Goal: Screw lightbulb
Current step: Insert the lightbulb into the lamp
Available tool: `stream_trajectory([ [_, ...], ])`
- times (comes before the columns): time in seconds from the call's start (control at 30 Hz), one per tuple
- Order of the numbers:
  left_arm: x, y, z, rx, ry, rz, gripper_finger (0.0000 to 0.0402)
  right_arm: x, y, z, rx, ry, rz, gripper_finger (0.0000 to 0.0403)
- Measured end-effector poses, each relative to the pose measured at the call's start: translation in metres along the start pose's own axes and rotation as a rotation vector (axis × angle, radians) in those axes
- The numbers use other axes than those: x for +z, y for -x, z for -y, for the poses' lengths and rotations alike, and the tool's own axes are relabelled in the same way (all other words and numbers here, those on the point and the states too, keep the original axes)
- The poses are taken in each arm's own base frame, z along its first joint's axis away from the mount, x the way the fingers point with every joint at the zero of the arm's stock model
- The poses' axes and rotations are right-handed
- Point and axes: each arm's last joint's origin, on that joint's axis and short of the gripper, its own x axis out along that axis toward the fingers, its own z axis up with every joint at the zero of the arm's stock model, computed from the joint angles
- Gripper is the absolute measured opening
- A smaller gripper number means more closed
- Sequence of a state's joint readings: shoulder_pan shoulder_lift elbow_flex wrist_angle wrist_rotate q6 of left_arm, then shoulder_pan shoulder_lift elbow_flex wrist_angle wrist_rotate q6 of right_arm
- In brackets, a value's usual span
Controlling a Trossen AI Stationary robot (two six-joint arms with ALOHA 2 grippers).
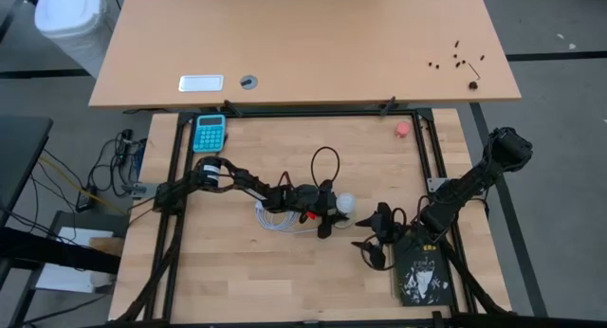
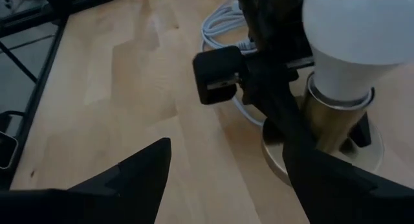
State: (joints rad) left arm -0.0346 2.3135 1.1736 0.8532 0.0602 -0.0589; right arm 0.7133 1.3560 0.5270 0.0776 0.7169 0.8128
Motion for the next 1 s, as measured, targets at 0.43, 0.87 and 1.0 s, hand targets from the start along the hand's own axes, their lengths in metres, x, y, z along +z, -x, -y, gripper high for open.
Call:
stream_trajectory([
  [0.43, 0.0, 0.0, 0.0, 0.0, -0.002, 0.0, 0.0193, -0.0004, 0.0, 0.0012, -0.021, 0.002, 0.009, 0.0309],
  [0.87, 0.0, 0.0, 0.0, 0.0, -0.002, 0.0, 0.0193, -0.0012, -0.0001, 0.0025, -0.031, 0.011, 0.002, 0.0309],
  [1.0, 0.0, 0.0, 0.0001, -0.001, -0.002, 0.0, 0.0193, -0.0012, -0.0001, 0.0025, -0.031, 0.011, 0.002, 0.0309],
])
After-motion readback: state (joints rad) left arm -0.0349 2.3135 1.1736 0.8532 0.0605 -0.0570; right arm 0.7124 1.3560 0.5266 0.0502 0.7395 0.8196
